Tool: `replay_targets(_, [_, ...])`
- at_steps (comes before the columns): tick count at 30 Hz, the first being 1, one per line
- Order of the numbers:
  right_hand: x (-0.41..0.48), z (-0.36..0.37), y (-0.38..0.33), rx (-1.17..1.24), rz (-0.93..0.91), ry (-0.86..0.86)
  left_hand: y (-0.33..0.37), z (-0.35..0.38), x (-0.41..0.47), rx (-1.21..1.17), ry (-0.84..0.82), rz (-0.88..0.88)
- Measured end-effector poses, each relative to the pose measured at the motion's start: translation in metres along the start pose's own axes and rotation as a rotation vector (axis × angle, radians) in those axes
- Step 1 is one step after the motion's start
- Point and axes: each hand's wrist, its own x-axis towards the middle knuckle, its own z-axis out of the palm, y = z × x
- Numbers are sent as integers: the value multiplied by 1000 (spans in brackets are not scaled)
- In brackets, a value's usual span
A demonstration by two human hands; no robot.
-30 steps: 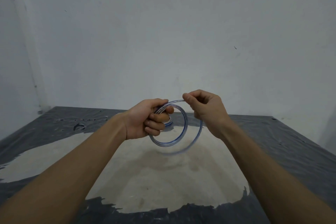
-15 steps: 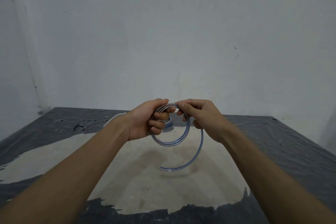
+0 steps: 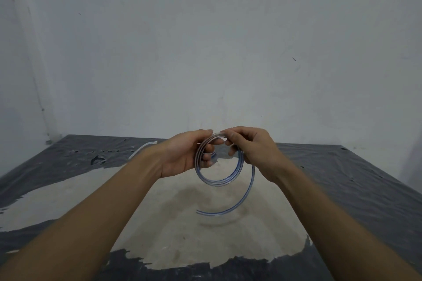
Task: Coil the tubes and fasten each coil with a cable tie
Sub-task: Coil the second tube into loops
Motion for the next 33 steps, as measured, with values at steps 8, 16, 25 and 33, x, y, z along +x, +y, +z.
replay_targets(8, [1, -3, 4, 100, 75, 69, -6, 3, 11, 147, 232, 259])
replay_targets(16, [-2, -11, 9, 279, 208, -93, -1, -2, 17, -127, 466, 380])
replay_targets(25, [-3, -1, 15, 600, 336, -63, 1, -5, 19, -328, 452, 401])
replay_targets(33, [-4, 9, 20, 649, 312, -35, 2, -4, 22, -559, 374, 345])
